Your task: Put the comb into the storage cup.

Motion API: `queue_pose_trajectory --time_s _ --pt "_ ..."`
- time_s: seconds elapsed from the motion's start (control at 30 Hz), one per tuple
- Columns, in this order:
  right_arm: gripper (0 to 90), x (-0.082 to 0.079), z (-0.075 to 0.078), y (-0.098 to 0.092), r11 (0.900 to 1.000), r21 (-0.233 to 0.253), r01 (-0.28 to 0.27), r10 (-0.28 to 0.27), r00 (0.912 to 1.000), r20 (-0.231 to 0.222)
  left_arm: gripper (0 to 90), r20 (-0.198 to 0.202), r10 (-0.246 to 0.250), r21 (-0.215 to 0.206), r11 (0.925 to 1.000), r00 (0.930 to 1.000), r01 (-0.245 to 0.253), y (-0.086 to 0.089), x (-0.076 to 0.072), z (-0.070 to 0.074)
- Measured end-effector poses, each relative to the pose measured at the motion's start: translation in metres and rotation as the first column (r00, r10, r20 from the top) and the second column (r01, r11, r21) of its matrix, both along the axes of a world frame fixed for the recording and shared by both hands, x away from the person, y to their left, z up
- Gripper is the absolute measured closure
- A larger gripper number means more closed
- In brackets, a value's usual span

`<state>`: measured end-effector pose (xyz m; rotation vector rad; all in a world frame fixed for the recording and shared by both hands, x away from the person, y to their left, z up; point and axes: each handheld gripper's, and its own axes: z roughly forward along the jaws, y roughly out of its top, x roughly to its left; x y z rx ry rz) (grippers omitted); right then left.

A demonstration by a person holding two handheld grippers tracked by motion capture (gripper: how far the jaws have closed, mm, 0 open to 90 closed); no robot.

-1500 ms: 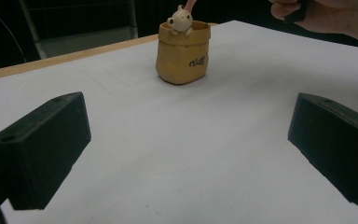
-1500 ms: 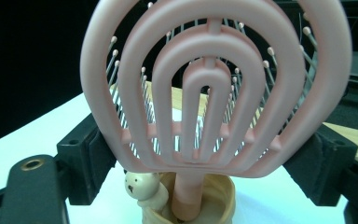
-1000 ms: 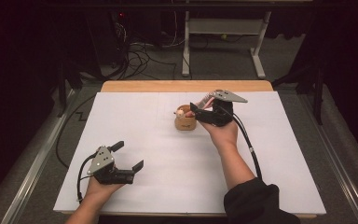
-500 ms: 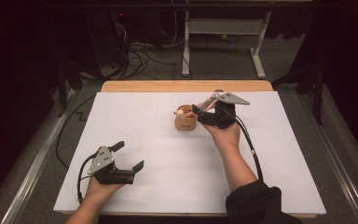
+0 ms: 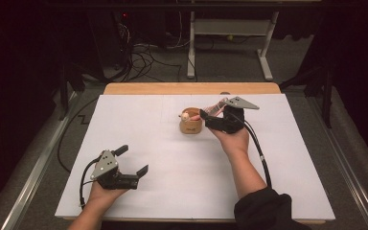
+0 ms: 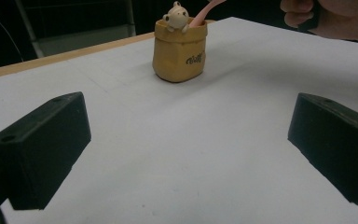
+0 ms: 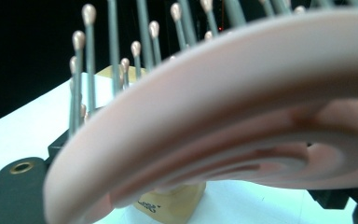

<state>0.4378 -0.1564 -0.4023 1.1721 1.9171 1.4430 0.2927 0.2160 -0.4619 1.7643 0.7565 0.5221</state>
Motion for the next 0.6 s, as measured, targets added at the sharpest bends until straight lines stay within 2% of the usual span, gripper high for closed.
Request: queue_pose_trajectory --time_s 0.5,0.6 --pt "14.7 -0.0044 -0.0027 -0.0036 1.000 -0.012 0.000 0.000 1.0000 -0.009 0.0 -0.002 -0.002 0.002 1.0000 1.0000 0.002 -0.0007 0.0001 -0.0003" --pt "11.6 -0.0045 -0.0036 -0.0041 1.000 -0.013 0.003 -0.003 0.9999 -0.011 0.0 -0.003 -0.001 0.003 1.0000 1.0000 0.001 -0.0007 0.0002 -0.0004"
